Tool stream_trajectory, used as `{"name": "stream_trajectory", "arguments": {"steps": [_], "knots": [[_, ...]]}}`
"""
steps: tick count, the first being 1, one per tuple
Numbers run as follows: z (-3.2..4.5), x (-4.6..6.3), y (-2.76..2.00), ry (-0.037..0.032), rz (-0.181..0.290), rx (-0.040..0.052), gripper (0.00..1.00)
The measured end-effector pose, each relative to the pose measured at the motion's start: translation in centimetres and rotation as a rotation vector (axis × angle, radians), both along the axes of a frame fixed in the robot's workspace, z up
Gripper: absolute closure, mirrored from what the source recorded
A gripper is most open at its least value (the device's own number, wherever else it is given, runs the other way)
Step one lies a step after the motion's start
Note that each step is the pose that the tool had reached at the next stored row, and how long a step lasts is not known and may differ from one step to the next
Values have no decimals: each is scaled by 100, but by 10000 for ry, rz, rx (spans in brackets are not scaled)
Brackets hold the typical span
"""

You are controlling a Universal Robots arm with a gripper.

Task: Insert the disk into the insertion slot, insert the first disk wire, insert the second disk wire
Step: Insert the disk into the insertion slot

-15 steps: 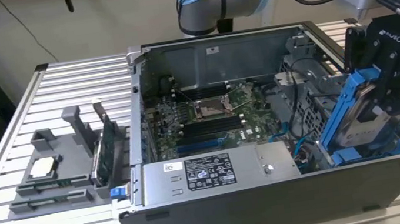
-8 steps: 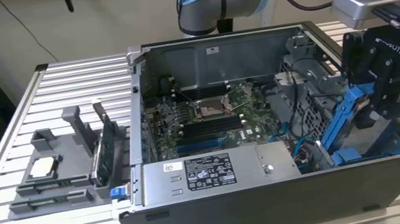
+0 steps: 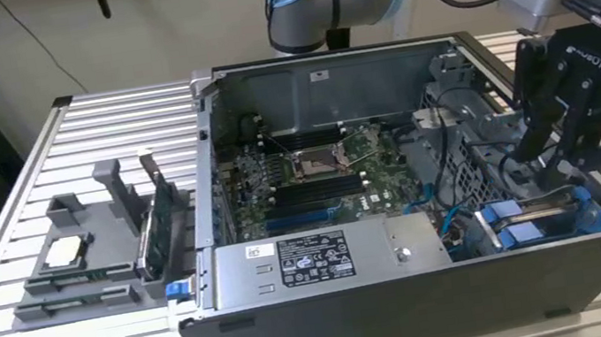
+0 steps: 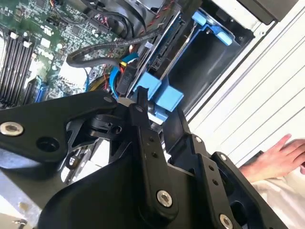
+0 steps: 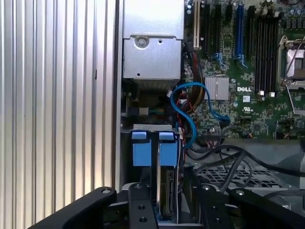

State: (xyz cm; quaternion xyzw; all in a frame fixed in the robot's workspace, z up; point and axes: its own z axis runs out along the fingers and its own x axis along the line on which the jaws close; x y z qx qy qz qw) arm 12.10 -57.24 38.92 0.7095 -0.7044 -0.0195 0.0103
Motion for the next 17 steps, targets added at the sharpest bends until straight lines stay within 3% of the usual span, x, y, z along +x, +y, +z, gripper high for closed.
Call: {"name": "stream_trajectory", "arguments": {"steps": [3, 6, 9, 13, 17], "knots": [[3, -12, 52, -4, -1, 46, 59], [17, -13, 88, -17, -2, 166, 59], [56, -13, 90, -18, -2, 286, 59], [83, -11, 90, -22, 0, 561, 59], [108, -1, 88, -21, 6, 743, 59]]}}
